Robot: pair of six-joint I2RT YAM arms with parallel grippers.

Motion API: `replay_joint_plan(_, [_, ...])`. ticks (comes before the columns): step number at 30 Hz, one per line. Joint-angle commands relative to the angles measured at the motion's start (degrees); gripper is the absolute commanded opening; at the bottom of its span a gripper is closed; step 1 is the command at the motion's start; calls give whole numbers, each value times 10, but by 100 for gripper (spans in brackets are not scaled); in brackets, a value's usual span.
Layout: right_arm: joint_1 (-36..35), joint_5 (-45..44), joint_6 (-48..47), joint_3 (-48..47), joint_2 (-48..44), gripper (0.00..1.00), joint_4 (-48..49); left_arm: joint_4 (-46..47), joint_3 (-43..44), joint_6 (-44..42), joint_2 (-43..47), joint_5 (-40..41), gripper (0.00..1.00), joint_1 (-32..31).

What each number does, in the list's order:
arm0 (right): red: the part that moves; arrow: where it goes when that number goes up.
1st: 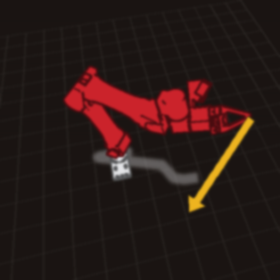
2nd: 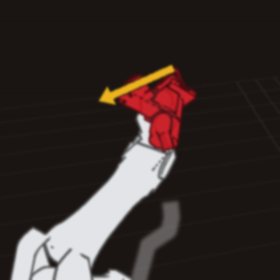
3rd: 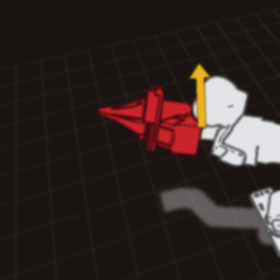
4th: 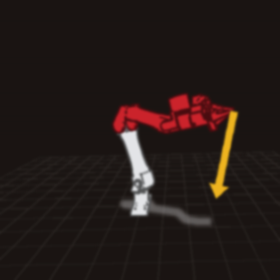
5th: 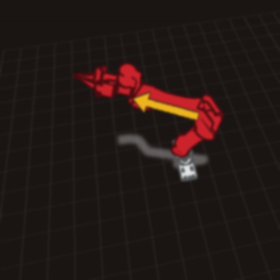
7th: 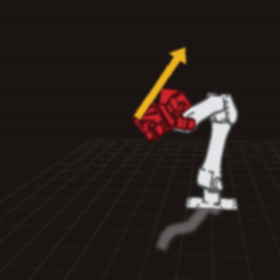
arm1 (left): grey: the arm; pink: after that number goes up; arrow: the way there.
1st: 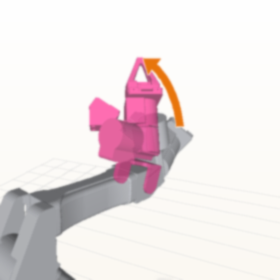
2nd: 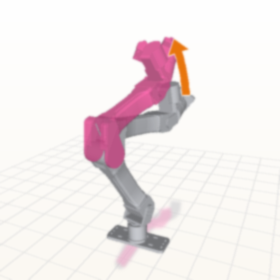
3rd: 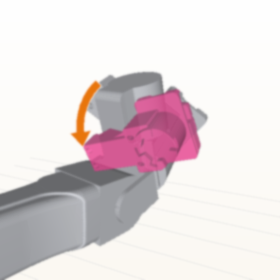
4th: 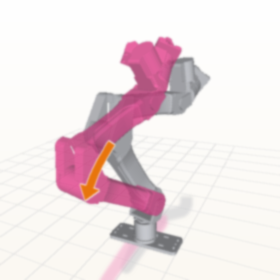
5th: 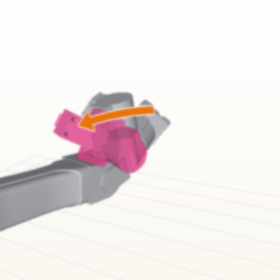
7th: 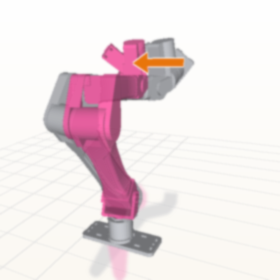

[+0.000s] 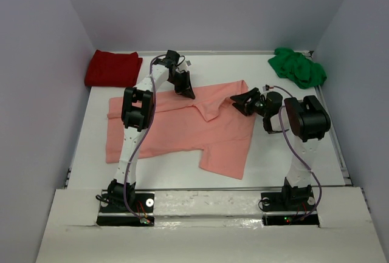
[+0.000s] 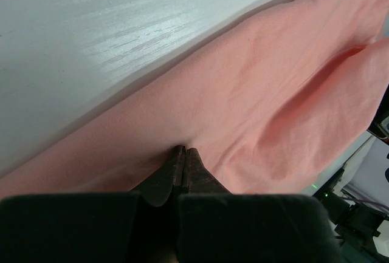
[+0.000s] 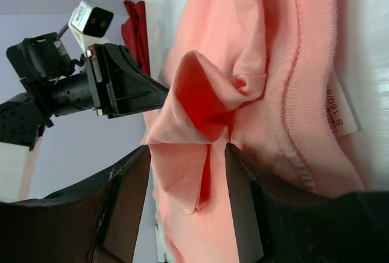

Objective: Fold and stack the t-shirts
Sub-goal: Fold the flattened tshirt in 1/3 of the way

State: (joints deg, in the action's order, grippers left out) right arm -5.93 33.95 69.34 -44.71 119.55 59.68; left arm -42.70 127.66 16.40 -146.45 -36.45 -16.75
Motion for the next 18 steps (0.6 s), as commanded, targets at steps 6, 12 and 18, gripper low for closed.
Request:
replay_joint_plan(6, [7, 21, 14, 7, 22, 56, 116, -36, -13, -31, -47, 84, 4, 14])
replay_joint_plan(12, [7, 33, -32, -13, 15, 55, 75, -36, -13, -31, -47, 84, 4, 14])
replay_joint_plan(18, [7, 34, -106, -23, -15, 54, -15, -35, -12, -30, -48, 84, 3, 15])
